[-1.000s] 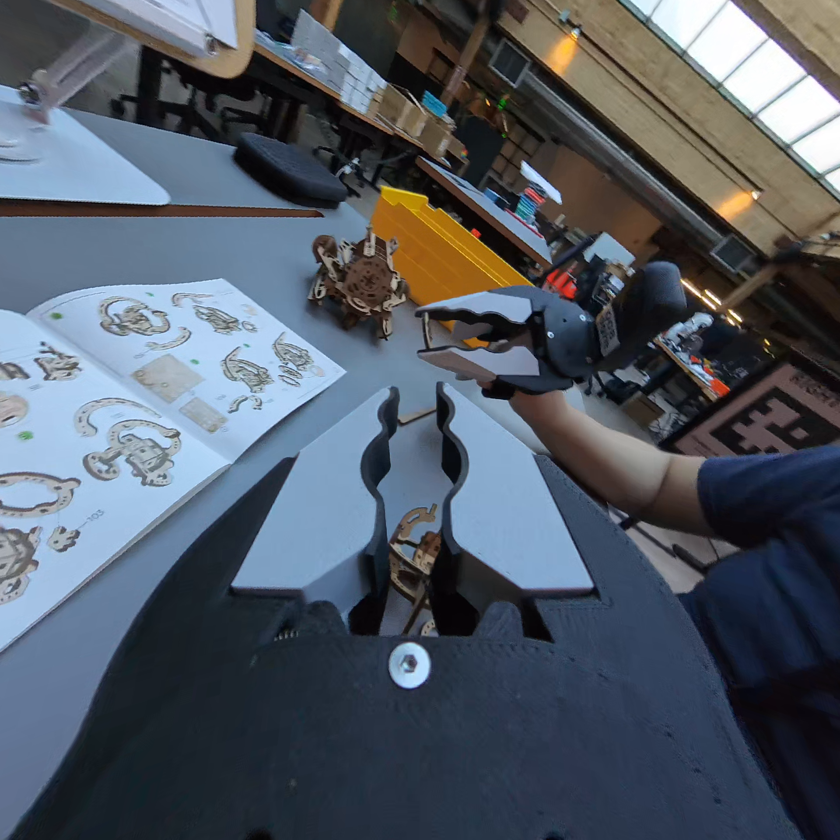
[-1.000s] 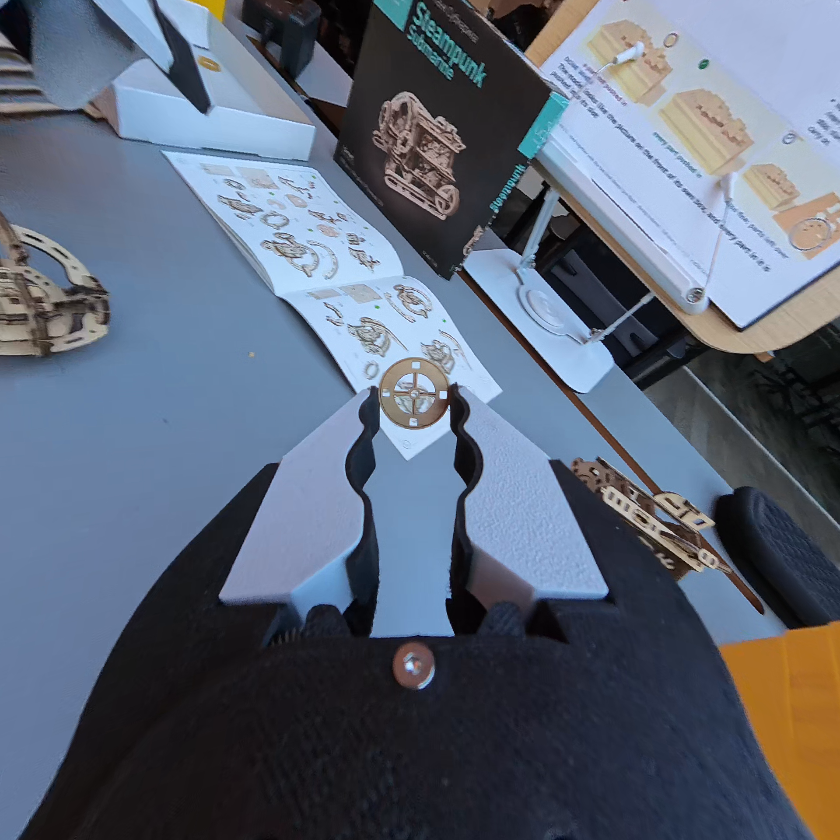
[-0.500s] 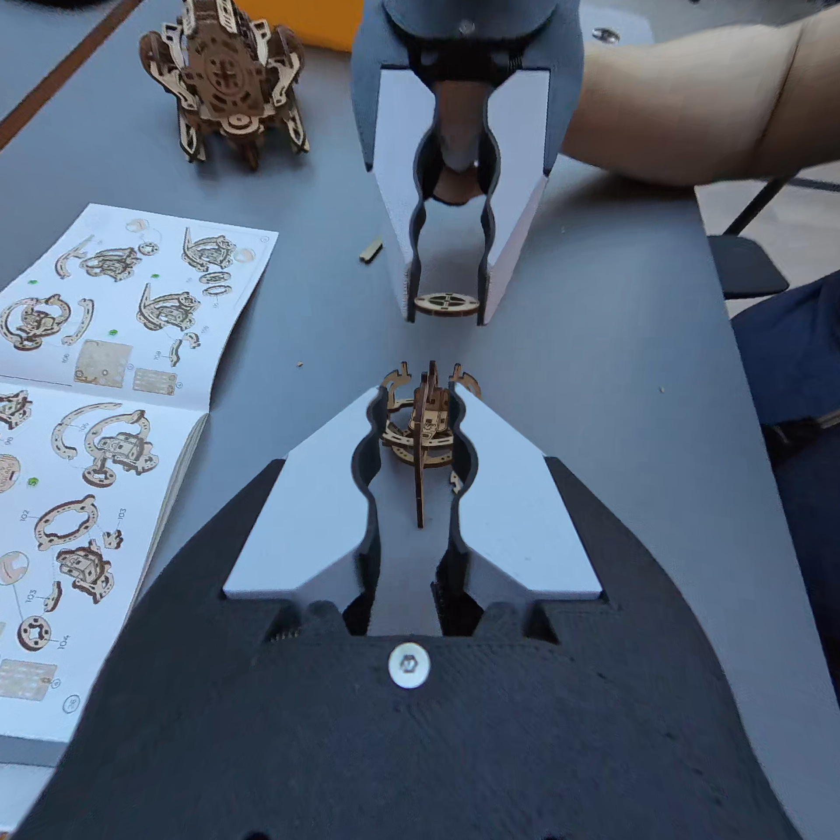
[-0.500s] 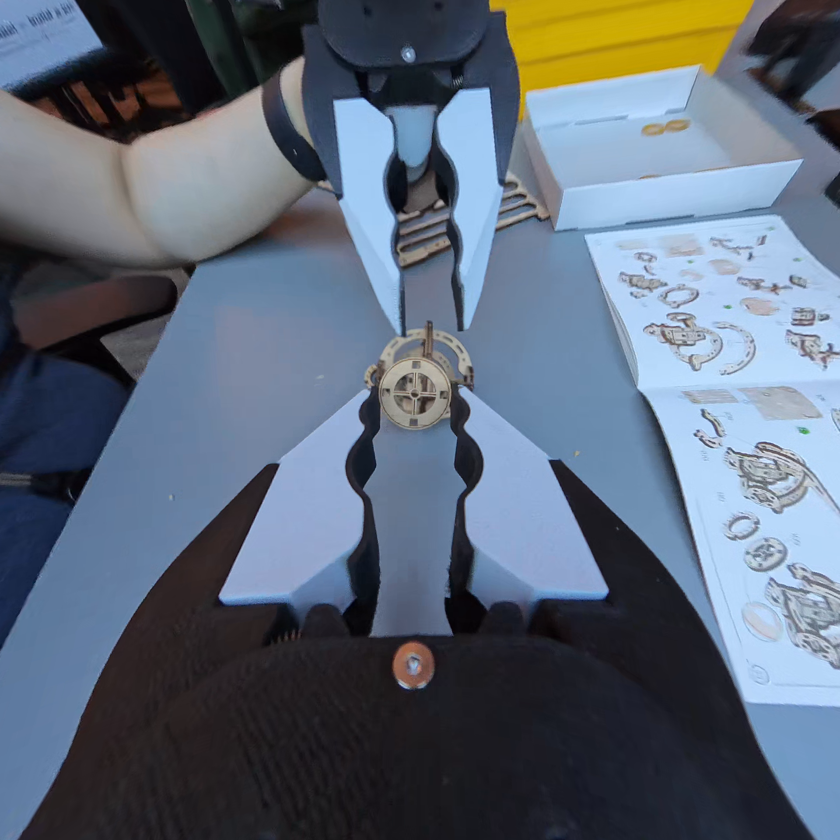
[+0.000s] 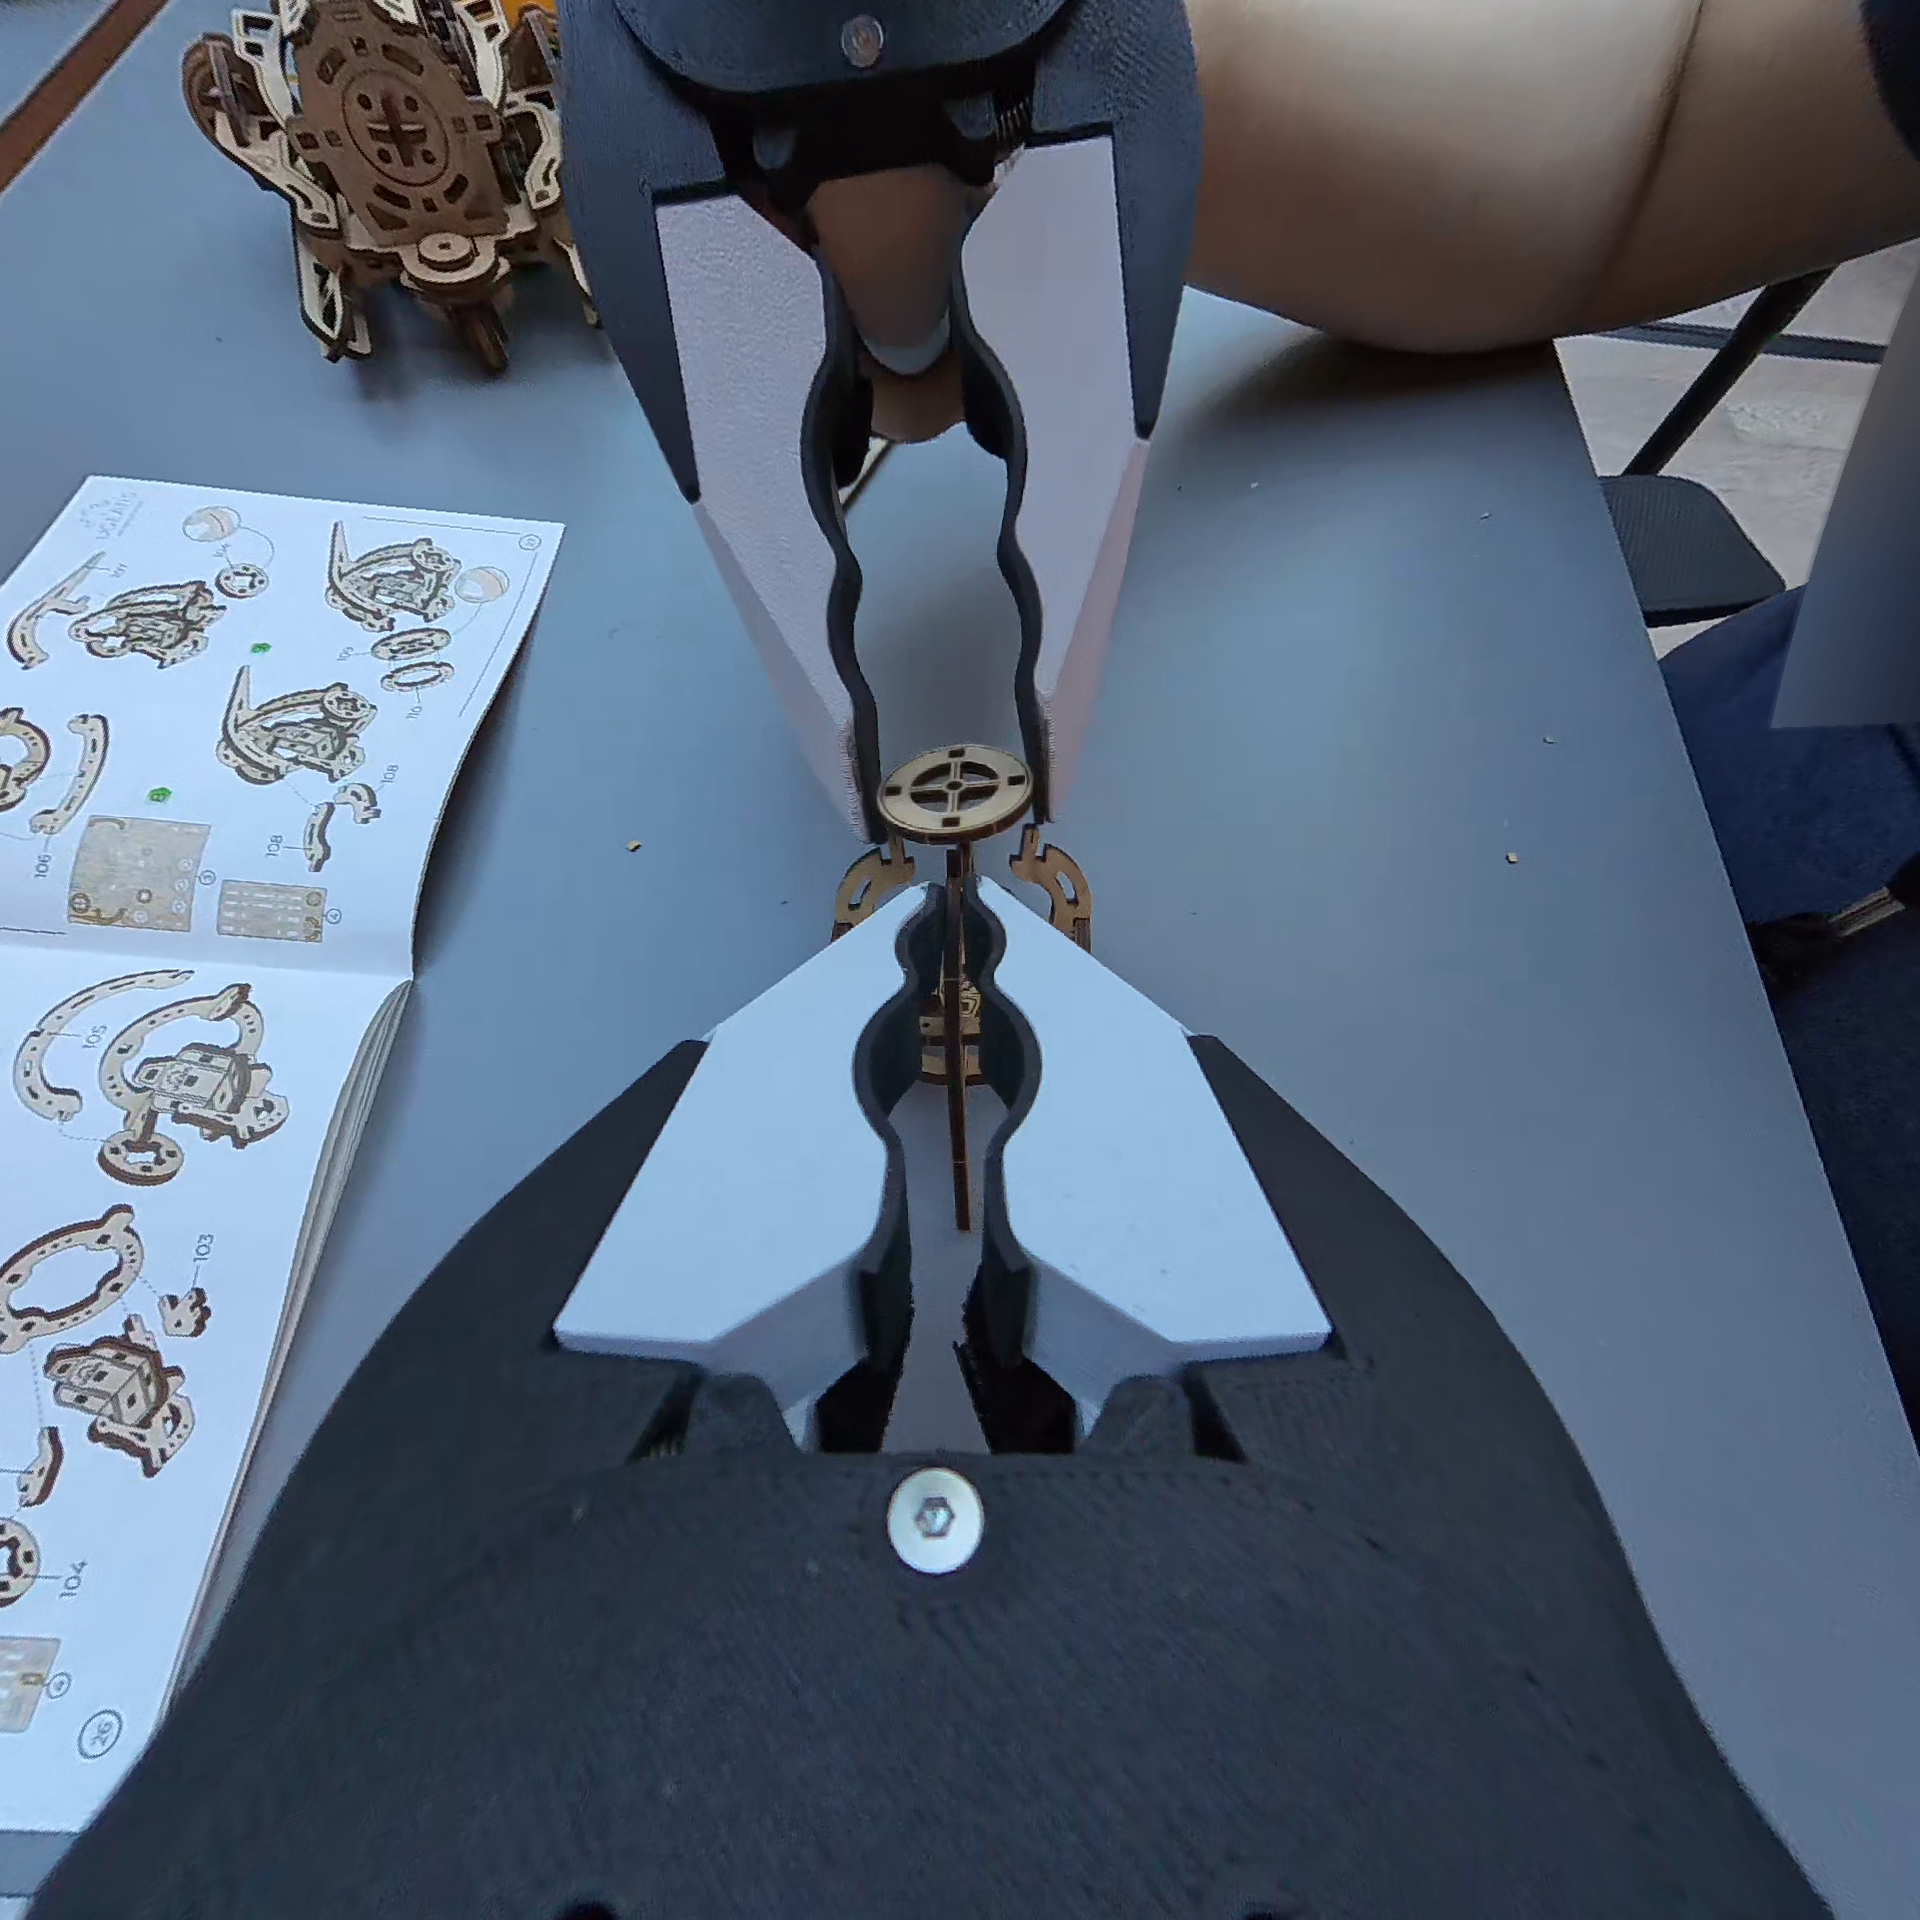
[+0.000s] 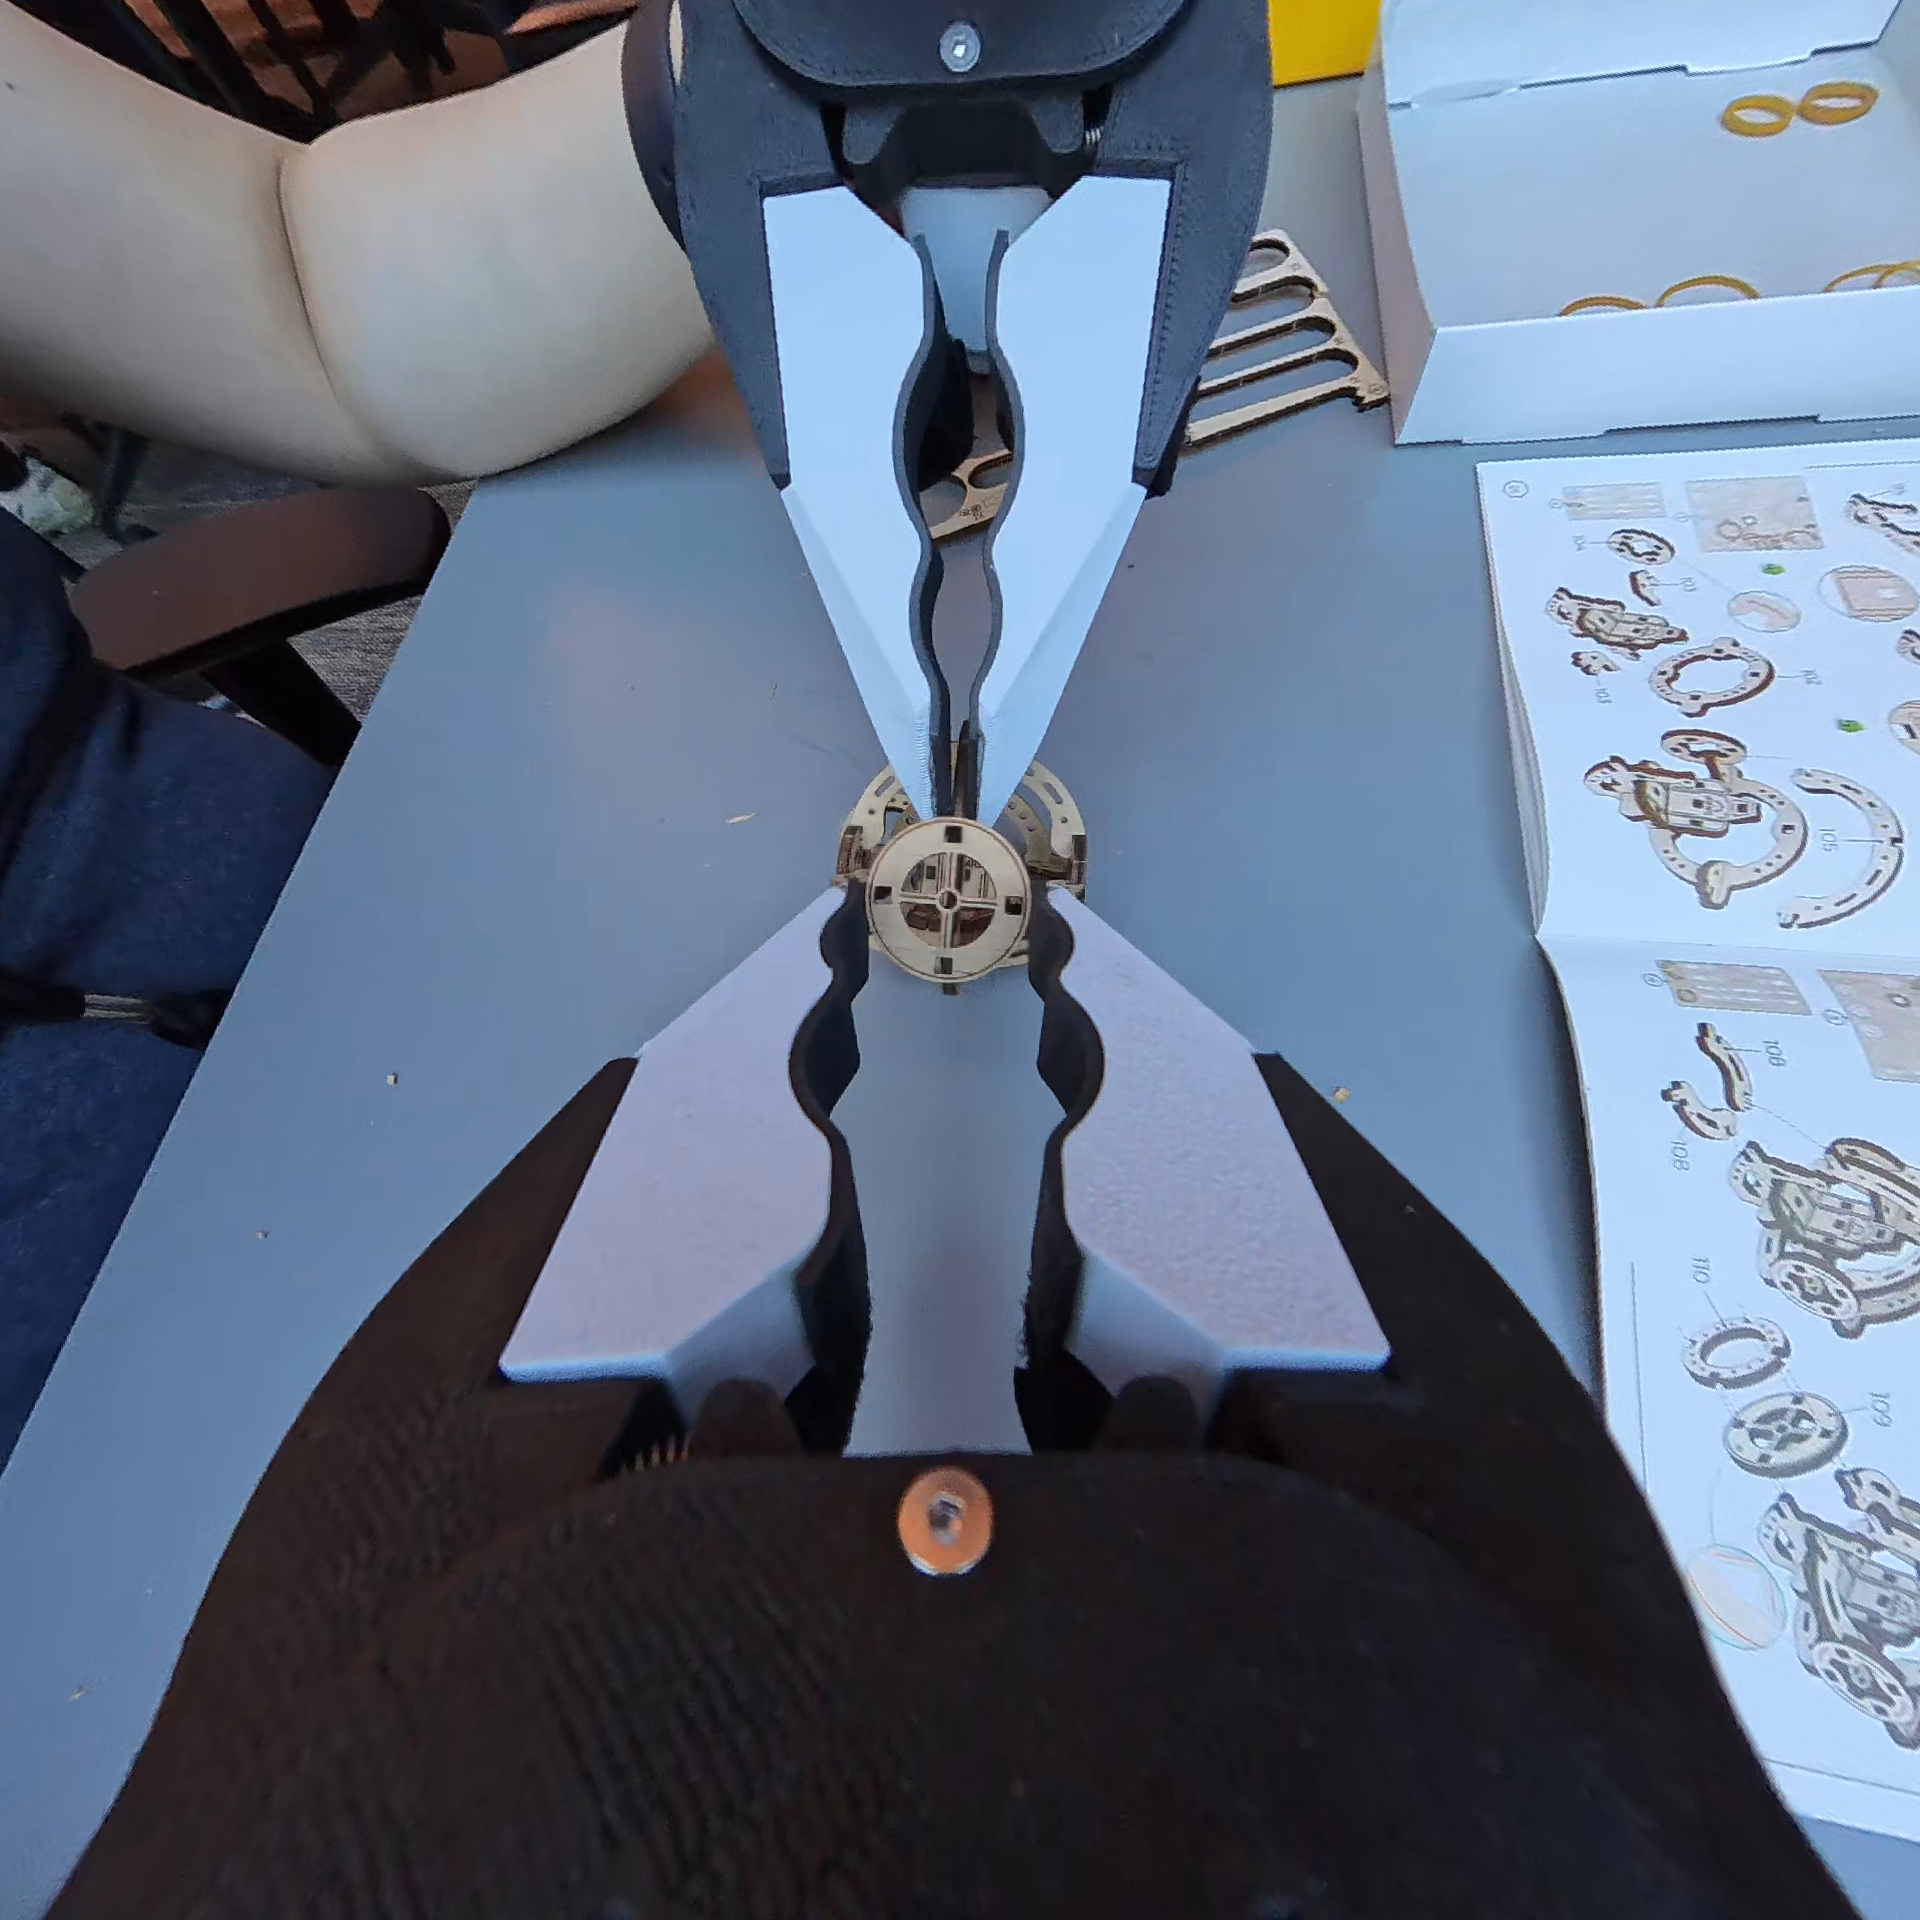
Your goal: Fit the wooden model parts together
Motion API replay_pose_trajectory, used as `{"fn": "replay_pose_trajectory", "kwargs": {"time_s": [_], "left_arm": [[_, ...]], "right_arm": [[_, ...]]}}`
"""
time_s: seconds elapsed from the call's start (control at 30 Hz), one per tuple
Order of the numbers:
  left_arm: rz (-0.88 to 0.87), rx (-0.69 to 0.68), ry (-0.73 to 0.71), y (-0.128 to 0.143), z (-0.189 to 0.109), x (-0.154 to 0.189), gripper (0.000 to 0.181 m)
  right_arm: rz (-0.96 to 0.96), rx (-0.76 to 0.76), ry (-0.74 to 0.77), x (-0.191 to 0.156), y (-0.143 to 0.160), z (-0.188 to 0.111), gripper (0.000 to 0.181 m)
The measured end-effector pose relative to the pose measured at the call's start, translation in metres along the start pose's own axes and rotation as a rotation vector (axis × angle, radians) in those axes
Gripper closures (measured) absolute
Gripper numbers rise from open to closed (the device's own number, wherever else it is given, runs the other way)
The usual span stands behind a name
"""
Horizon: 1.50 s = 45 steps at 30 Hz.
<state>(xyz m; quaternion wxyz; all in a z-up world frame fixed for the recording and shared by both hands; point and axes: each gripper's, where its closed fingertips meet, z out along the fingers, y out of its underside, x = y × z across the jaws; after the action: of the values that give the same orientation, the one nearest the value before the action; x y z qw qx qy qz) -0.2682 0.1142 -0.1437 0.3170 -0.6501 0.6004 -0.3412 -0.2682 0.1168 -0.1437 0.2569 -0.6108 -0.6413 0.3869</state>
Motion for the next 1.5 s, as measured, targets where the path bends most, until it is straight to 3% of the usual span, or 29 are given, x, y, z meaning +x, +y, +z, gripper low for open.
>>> {"fn": "replay_pose_trajectory", "kwargs": {"time_s": [0.1, 0.2, 0.83, 1.1, 1.33, 1.5], "left_arm": [[-0.019, -0.024, 0.005, 0.006, 0.001, 0.0, 0.164], [-0.003, -0.025, 0.004, 0.007, 0.002, -0.001, 0.181], [0.03, 0.129, 0.016, -0.017, -0.005, 0.001, 0.181], [0.074, 0.157, -0.007, -0.027, -0.003, 0.004, 0.181], [0.11, 0.277, -0.014, -0.048, 0.001, 0.009, 0.181], [0.181, 0.336, -0.03, -0.057, 0.008, 0.016, 0.181]], "right_arm": [[-0.006, 0.002, 0.006, 0.001, 0.0, 0.0, 0.152], [-0.003, 0.013, 0.002, 0.0, -0.001, 0.0, 0.152], [-0.043, 0.069, 0.02, -0.001, -0.013, -0.016, 0.152], [-0.043, -0.056, 0.07, -0.007, -0.014, -0.025, 0.152], [0.016, -0.167, 0.122, -0.014, -0.015, -0.044, 0.152], [-0.049, -0.249, 0.174, -0.022, -0.011, -0.055, 0.152]]}}
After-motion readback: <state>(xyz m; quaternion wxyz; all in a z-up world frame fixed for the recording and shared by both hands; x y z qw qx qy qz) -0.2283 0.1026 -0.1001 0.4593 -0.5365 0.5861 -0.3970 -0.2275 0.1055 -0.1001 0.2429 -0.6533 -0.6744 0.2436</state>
